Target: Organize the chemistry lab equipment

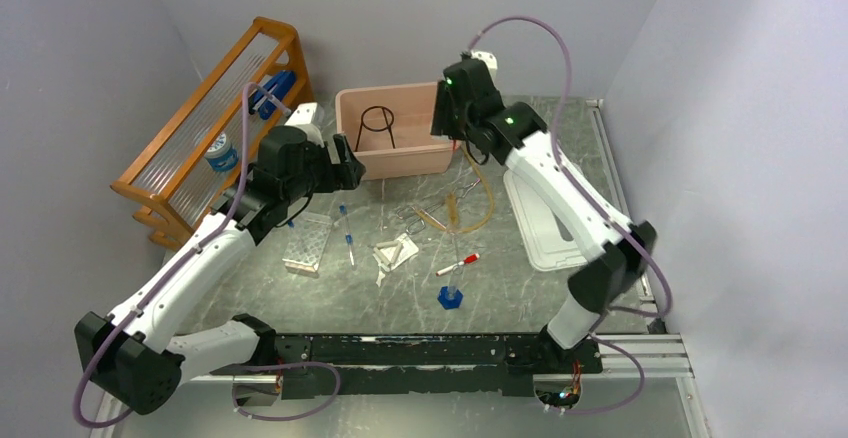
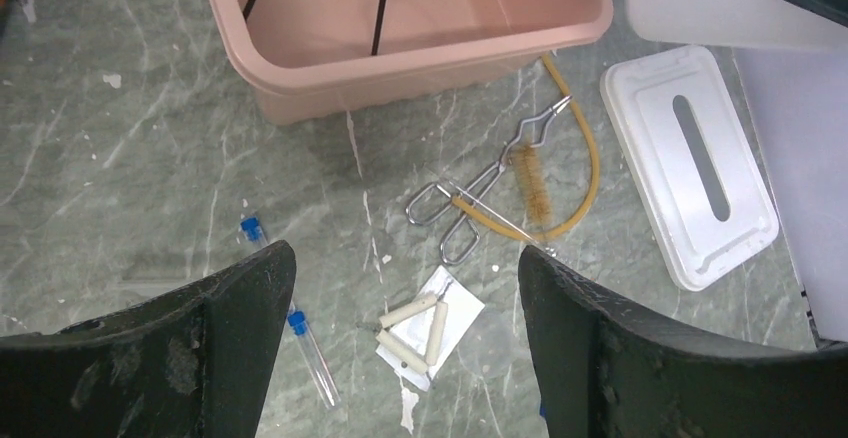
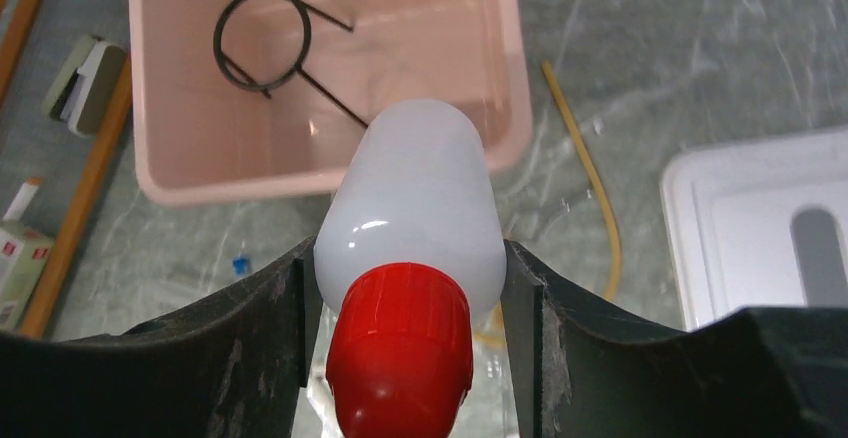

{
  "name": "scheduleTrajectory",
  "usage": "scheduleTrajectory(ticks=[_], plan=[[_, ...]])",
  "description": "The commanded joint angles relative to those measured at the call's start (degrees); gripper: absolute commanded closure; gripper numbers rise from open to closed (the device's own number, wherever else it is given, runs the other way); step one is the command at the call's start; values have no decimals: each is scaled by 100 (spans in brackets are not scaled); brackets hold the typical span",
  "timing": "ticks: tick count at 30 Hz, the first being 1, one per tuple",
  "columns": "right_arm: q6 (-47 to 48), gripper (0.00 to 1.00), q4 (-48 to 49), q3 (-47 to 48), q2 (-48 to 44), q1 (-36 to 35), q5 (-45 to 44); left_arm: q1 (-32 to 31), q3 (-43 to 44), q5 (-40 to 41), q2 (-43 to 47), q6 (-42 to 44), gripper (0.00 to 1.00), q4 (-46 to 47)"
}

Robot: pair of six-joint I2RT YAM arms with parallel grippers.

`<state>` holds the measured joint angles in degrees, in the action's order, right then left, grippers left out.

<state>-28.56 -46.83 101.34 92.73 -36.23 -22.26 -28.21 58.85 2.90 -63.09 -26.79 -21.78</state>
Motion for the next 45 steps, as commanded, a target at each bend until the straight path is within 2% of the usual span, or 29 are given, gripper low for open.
scheduleTrajectory(ticks=[1,4,10,21,24,29,36,40,45], plan=[[820,58,780,754,1092,240,546,35,278,314,-102,13,15,92],[1068,58,850,1476,1938,377,728,35,235,295,-172,-30,15,178],[1403,57,232,3307,3579,514,1107,35,248,-19,-459,13,17,339],[1738,55,614,3713,4732,642,1314,43,278,141,-721,133,17,306],[1829,53,669,3799,4934,641,1266,43,269,159,-748,104,18,283],[1844,40,814,3787,5050,636,1071,43,367,282,-747,304,18,19],[1711,27,1161,3938,5064,652,1266,46,335,433,-711,299,18,41],[1675,23,1275,4001,5043,689,1287,43,377,461,-740,310,18,43],[1578,23,1287,3994,4855,732,1364,43,389,521,-706,349,18,42]])
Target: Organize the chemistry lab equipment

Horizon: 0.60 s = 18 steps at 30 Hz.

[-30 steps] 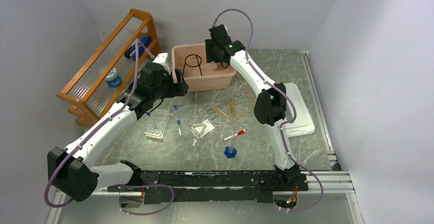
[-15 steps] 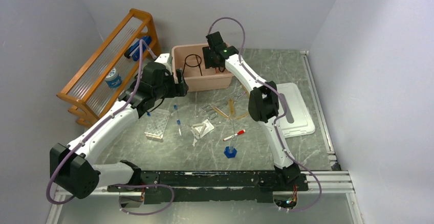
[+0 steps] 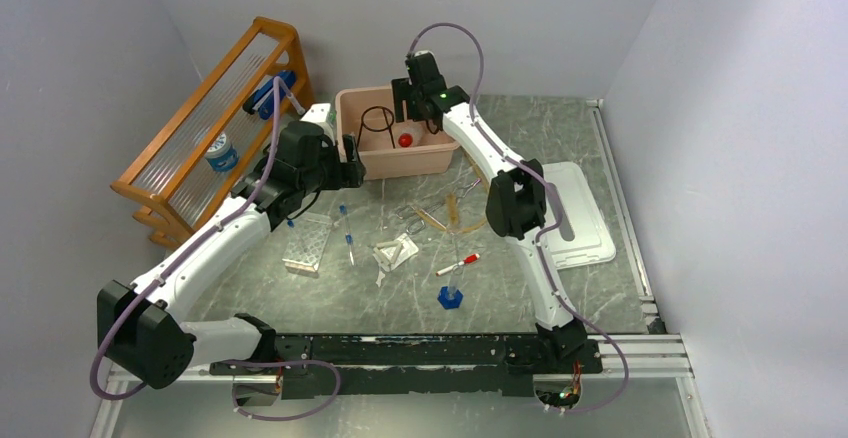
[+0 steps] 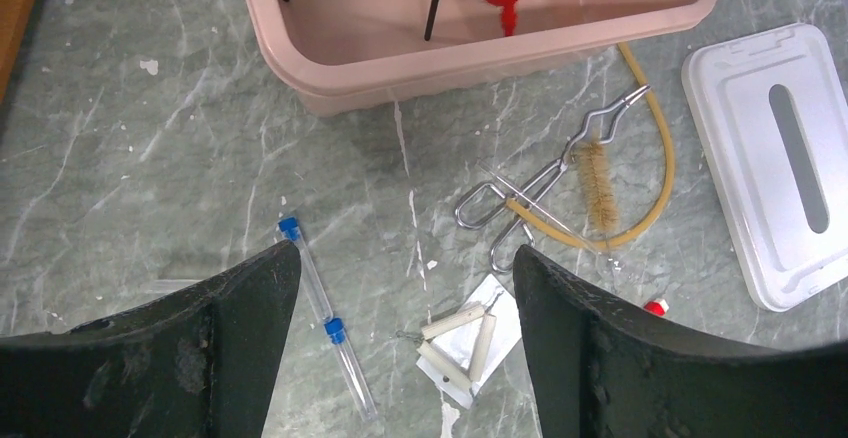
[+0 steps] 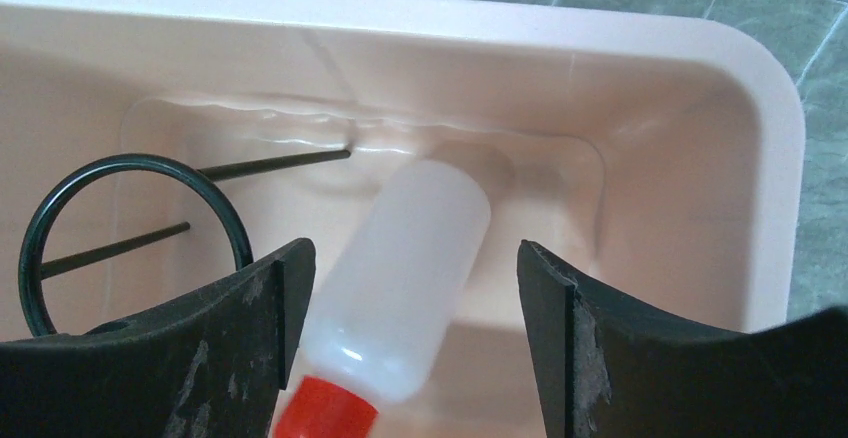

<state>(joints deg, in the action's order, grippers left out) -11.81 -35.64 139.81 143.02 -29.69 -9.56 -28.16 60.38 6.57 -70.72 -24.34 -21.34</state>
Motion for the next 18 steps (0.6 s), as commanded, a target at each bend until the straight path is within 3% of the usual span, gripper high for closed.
scheduleTrajectory(ticks=[1,6,12,18], plan=[[-112,23,189,99,-241,89,105,39,237,164,60,108,18,6],[-124,24,-55,-82,-523,99,306,39,211,91,70,107,17,-23],[-202,24,-366,-939,-1008,96,500,39,322,-194,-86,116,16,235],[-443,28,-677,-1146,-1157,100,255,39,742,349,-715,-251,20,104]])
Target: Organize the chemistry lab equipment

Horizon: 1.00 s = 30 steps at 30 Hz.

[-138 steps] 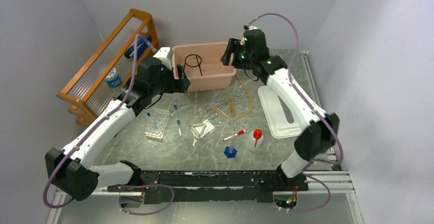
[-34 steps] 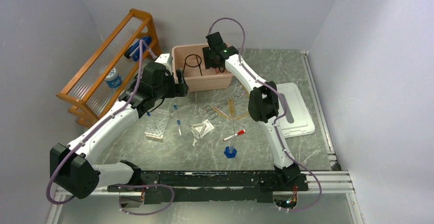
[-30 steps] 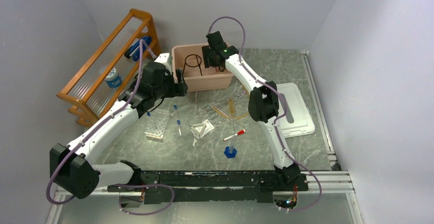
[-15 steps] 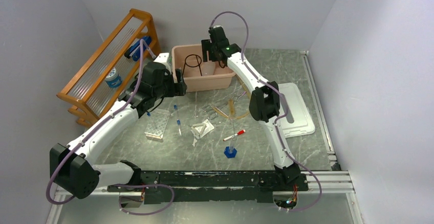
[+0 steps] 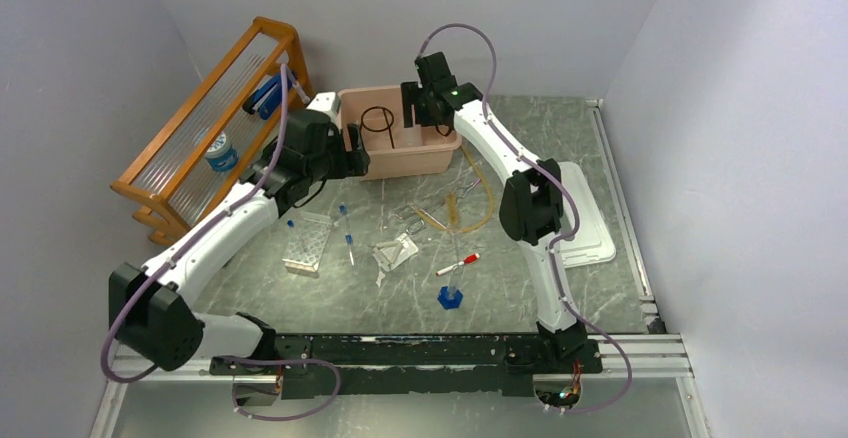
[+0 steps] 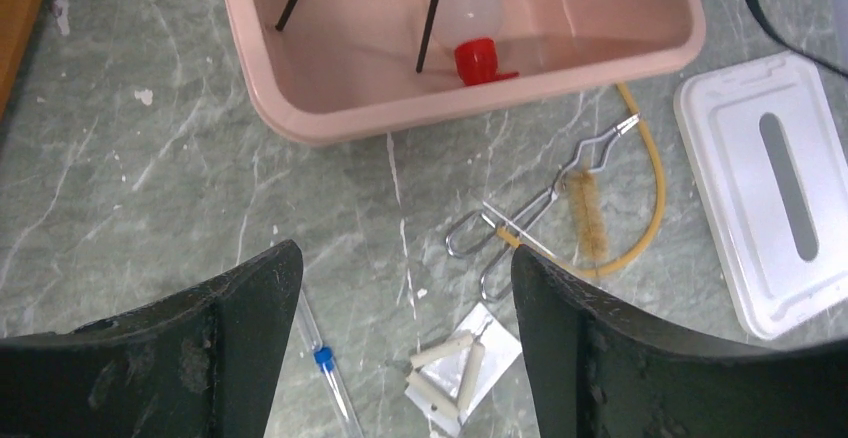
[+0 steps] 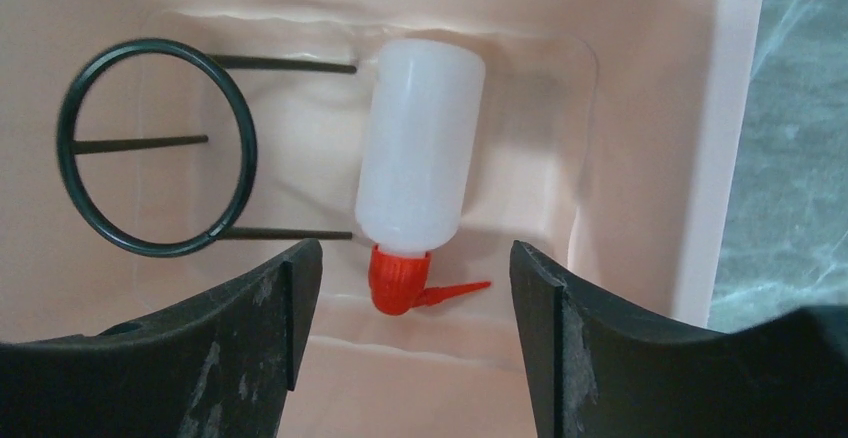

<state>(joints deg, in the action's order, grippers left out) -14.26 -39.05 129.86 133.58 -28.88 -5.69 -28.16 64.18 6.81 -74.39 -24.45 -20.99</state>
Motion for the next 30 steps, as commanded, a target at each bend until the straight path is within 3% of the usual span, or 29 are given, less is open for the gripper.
scheduleTrajectory(ticks=[1,5,16,19,23,30], plan=[[-218,32,-369,-244,-277,20,-155,46,439,405,-505,-283,21,49],[-179,44,-462,-840,-610,20,91,165,796,468,-1025,-429,27,73],[13,47,-1024,-1693,-1169,-59,1087,476,1480,646,-2133,-447,22,-85],[-67,46,-1191,-1829,-1247,-76,1364,512,1541,587,-2239,-320,22,-53],[-634,39,-841,-1949,-1175,-64,940,531,1565,364,-2290,-166,22,94],[-2213,29,-460,-688,-213,-42,318,531,1633,74,-2269,-27,22,343]])
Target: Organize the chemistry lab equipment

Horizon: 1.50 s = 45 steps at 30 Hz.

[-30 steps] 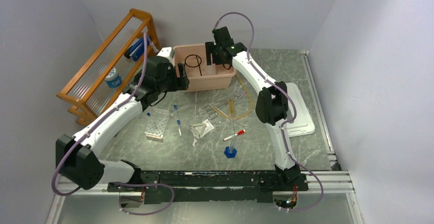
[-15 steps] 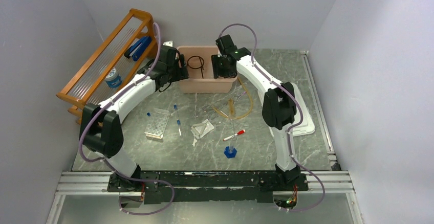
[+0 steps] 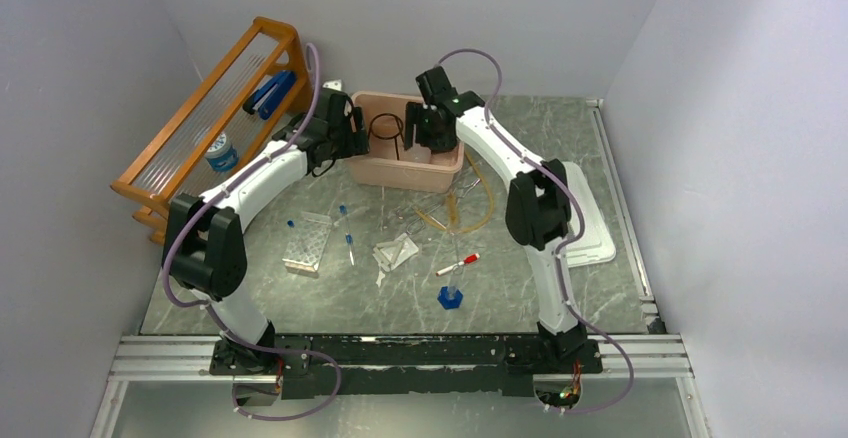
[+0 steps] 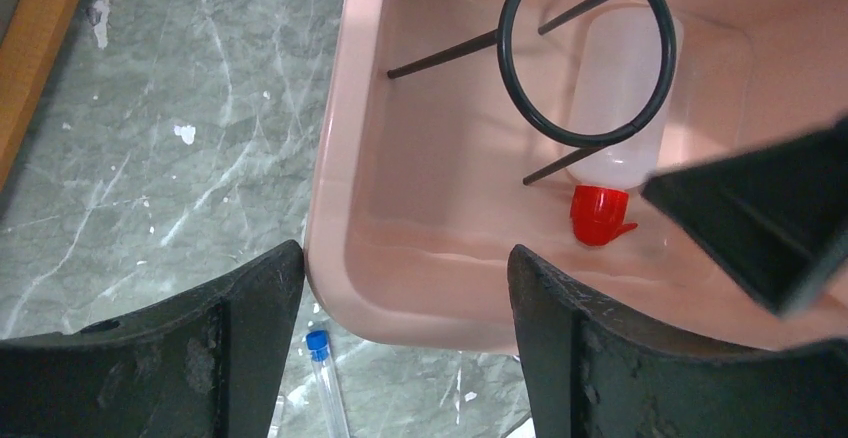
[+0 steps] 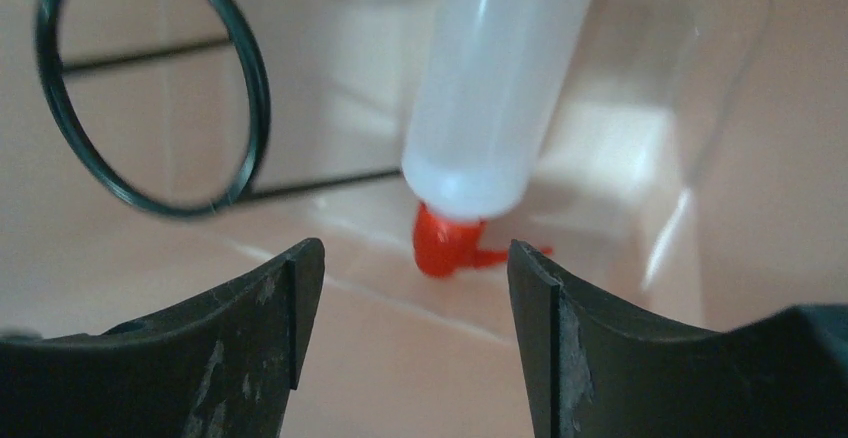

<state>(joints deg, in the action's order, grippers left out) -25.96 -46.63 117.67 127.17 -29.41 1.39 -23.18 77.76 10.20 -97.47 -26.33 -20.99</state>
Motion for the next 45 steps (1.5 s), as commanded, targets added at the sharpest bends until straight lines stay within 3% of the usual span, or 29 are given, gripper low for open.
scheduleTrajectory(ticks=[1,8,21,25,31,45], plan=[[-1233,28,412,520,486,11,-446,33,296,-292,43,194,22,361],[-1920,26,89,1035,972,-20,-1611,33,365,-403,34,342,21,309],[-1794,26,689,947,1459,-85,-1928,33,224,-538,235,385,21,297],[-1694,35,950,855,1472,-117,-1949,33,115,-570,359,383,21,306],[-1608,56,1206,724,1073,-159,-1938,33,-7,-676,612,417,21,368],[-1849,57,1623,-257,-551,-63,-1753,33,-297,-1408,996,21,19,807]])
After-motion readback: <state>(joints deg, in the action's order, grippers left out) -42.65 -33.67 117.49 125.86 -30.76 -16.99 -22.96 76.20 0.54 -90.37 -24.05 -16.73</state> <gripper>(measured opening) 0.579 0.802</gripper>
